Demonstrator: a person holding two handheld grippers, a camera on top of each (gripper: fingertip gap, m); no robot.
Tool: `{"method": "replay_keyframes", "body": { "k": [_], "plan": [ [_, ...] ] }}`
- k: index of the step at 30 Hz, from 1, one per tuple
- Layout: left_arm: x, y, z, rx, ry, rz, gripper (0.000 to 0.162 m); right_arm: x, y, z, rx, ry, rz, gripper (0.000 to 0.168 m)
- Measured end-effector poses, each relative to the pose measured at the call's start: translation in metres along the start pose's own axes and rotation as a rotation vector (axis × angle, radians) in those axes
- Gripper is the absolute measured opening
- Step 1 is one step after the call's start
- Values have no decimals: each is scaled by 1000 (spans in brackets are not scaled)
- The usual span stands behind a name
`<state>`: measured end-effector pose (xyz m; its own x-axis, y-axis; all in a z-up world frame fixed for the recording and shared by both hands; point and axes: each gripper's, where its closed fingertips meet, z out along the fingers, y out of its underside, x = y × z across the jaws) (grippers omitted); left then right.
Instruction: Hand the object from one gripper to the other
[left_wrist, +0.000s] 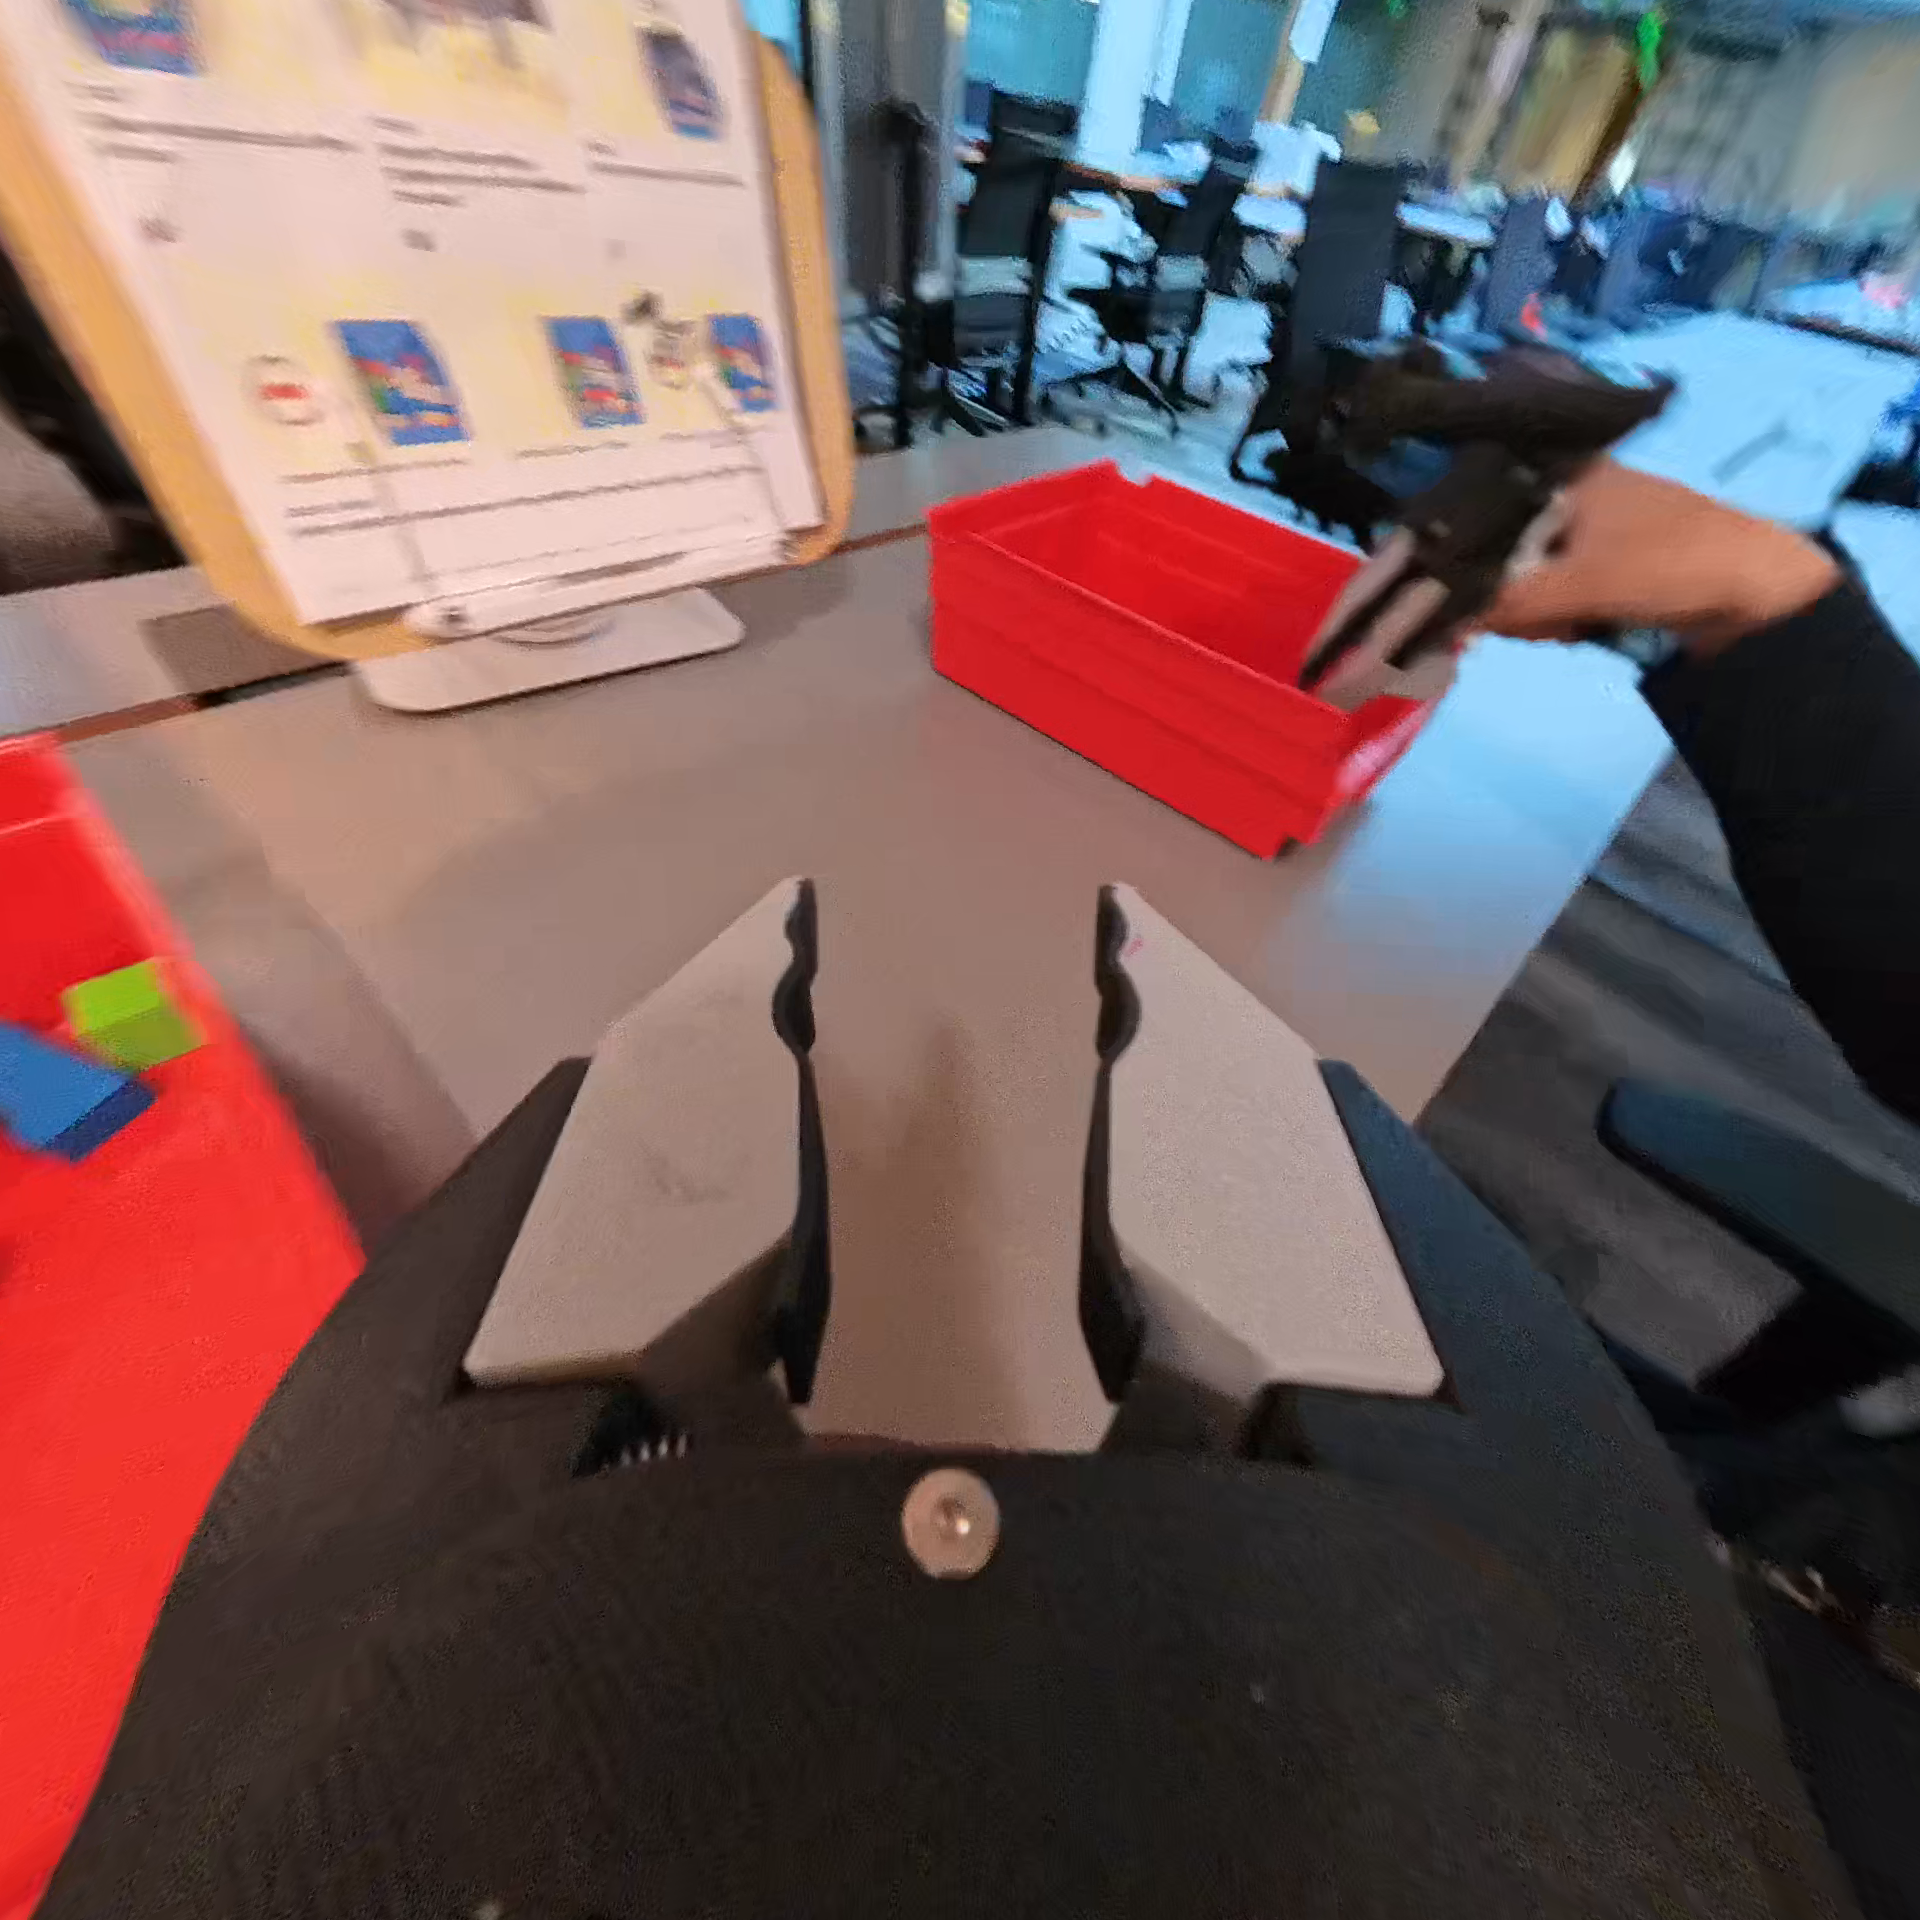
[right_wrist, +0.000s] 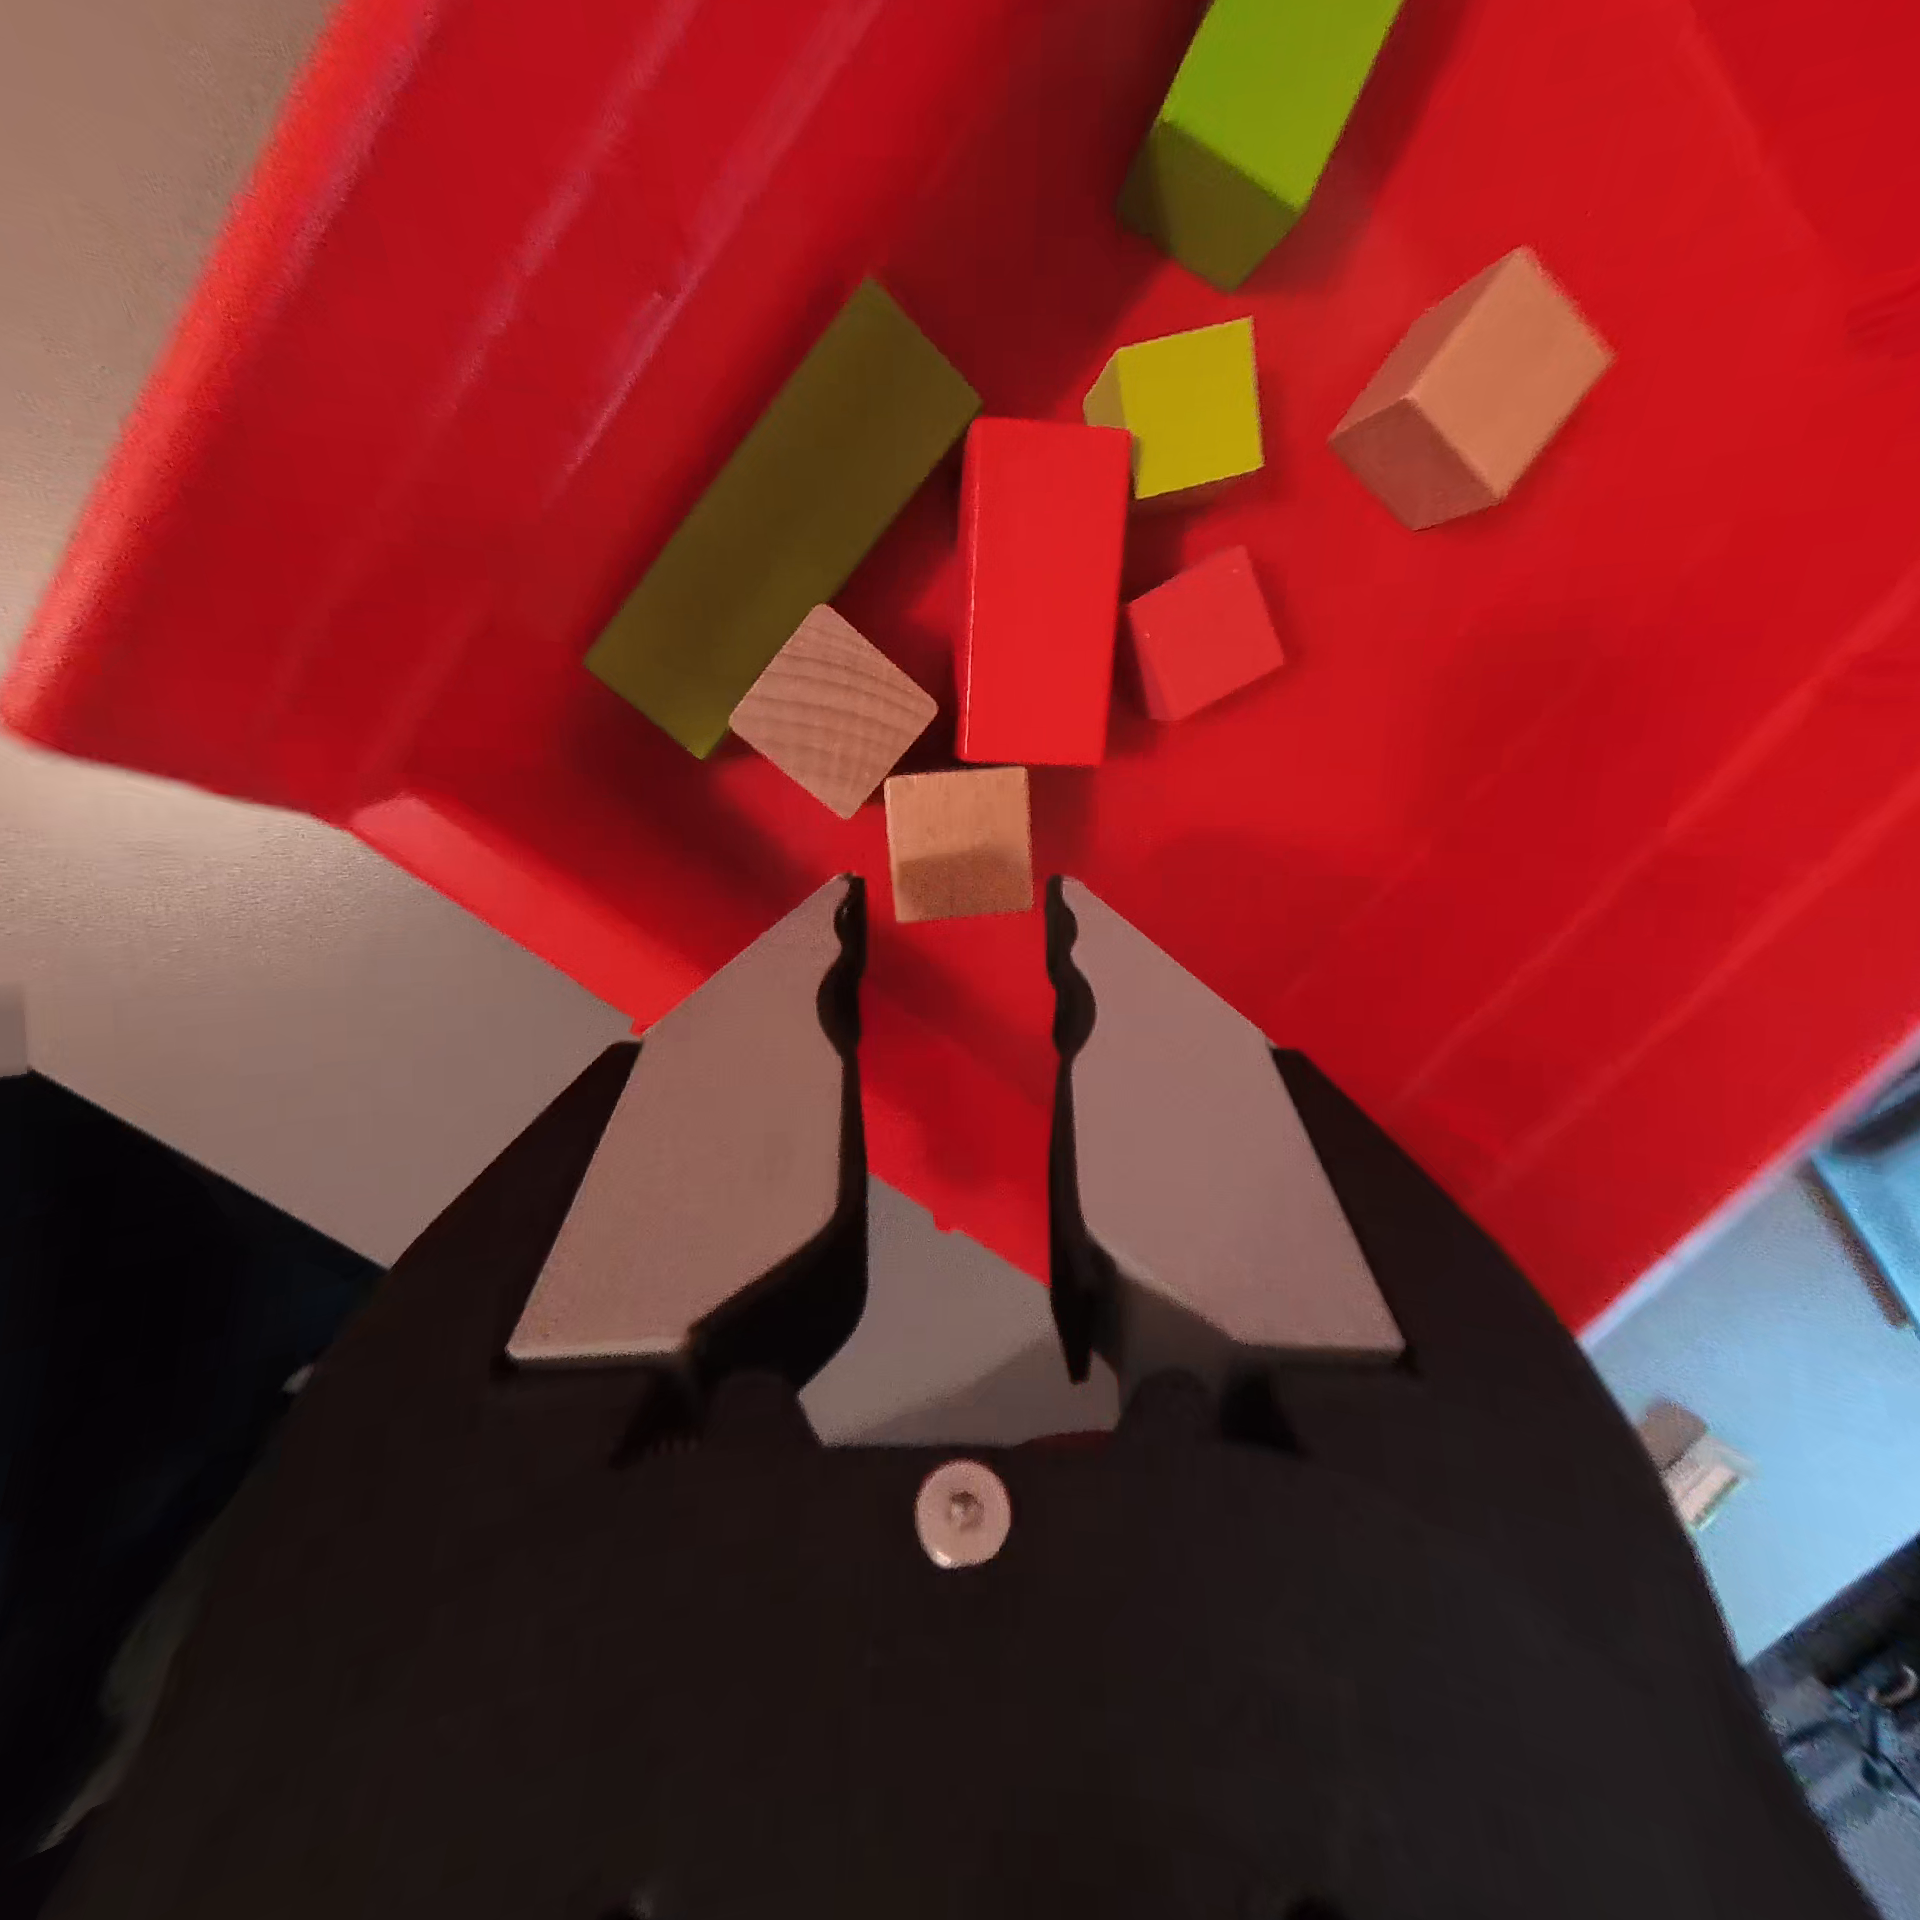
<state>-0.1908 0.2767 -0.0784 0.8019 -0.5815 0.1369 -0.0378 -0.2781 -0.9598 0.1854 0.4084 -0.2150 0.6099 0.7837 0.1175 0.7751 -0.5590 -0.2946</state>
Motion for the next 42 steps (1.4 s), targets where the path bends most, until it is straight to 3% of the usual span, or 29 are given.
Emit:
{"method": "replay_keyframes", "body": {
  "k": [8,10,19,23,30,33,42],
  "plan": [
    [-120,-33,-110,346,-357,-270,35,-24,-3,-64,335,171,-4,28],
    [-137,-34,-119,372,-376,-291,18,-34,-5,-74,394,158,-17,26],
    [-252,26,-56,-144,-544,-399,47,-52,-10,-86,475,159,-75,23],
    [-269,72,-20,-329,-535,-516,55,-56,-7,-84,462,165,-95,23],
    [-287,112,-3,-444,-665,-527,49,-60,4,-85,434,195,-129,24],
    [-295,119,-4,-477,-734,-504,42,-68,-4,-93,476,179,-146,24],
    [-297,121,-10,-533,-828,-473,49,-67,1,-86,443,198,-171,24]
  ]
}}
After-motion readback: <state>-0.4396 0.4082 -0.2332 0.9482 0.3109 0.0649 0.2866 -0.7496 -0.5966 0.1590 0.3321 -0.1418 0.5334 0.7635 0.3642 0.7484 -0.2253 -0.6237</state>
